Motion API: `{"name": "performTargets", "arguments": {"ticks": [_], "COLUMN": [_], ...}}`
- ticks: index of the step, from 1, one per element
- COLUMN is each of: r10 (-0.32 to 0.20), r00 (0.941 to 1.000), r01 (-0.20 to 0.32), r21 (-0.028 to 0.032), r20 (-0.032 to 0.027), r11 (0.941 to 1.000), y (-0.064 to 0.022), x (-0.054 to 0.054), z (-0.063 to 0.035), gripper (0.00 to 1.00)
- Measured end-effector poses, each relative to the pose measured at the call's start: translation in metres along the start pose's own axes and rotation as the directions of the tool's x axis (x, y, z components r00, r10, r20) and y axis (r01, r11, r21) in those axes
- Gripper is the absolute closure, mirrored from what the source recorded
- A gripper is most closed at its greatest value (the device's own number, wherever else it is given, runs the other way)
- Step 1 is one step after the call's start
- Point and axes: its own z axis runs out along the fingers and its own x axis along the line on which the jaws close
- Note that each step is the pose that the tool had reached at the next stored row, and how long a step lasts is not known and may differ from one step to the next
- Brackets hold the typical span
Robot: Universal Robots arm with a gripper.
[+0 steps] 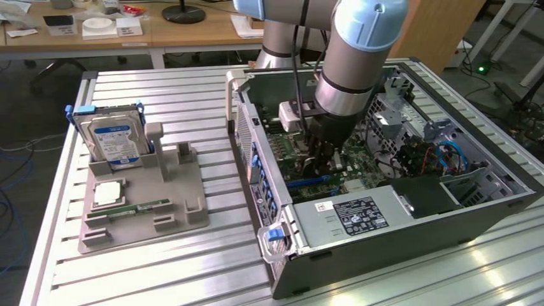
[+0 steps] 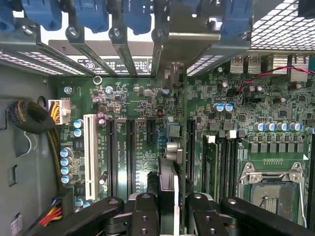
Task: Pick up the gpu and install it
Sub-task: 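Insert the gpu into the slot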
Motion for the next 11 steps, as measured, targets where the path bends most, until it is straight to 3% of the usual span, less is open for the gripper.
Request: {"name": "performTargets", "arguments": {"ticks": [11], "r10": [0.0], "r00": [1.0], "r01": [0.0], "r21": [-0.0001], "r20": [0.0001], "r11": [1.0], "y": [0.0005], "x": [0.0002], "z": [0.0035], "gripper": [0.73]}}
